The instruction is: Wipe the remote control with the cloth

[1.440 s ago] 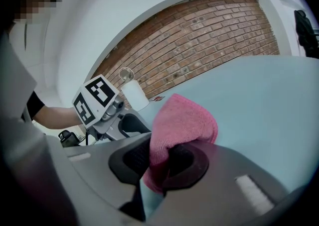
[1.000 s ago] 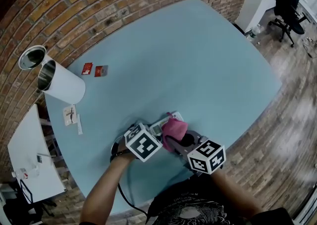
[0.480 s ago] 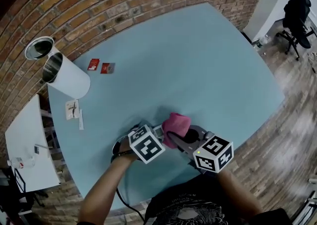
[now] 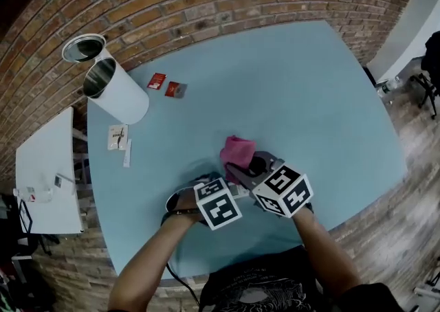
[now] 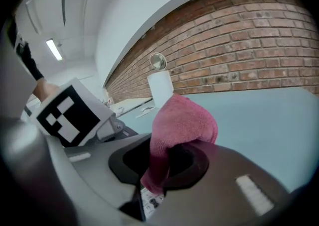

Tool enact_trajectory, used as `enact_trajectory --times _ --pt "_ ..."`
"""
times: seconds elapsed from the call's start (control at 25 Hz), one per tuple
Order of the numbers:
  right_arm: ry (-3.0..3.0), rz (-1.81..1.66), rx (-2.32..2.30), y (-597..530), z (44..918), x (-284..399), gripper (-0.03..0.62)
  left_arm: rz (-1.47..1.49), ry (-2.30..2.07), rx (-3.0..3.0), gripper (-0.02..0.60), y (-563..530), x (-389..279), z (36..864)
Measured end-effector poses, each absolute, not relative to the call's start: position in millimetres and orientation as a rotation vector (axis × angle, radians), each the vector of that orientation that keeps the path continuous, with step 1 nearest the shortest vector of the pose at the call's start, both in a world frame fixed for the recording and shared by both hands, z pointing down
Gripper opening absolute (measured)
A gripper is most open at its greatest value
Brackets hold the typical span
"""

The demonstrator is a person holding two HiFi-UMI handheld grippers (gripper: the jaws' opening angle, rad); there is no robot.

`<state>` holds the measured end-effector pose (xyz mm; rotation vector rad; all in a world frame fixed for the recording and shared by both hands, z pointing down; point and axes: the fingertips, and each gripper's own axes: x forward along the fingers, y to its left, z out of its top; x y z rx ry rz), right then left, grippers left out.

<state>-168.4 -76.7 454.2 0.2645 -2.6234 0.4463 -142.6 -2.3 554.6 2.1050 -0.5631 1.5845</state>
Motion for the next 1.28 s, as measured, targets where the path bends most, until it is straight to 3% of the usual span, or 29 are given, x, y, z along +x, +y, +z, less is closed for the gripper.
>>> enact_trajectory --times 0.44,1.28 --pt "-2.539 0.401 -0.047 -70 493 -193 0.063 1.620 -0.541 2.062 0.232 -2 -146 557" --pt "-2.582 0.408 -0.136 -101 498 -142 0.063 1.702 -0.523 1.944 0.235 -2 -150 560"
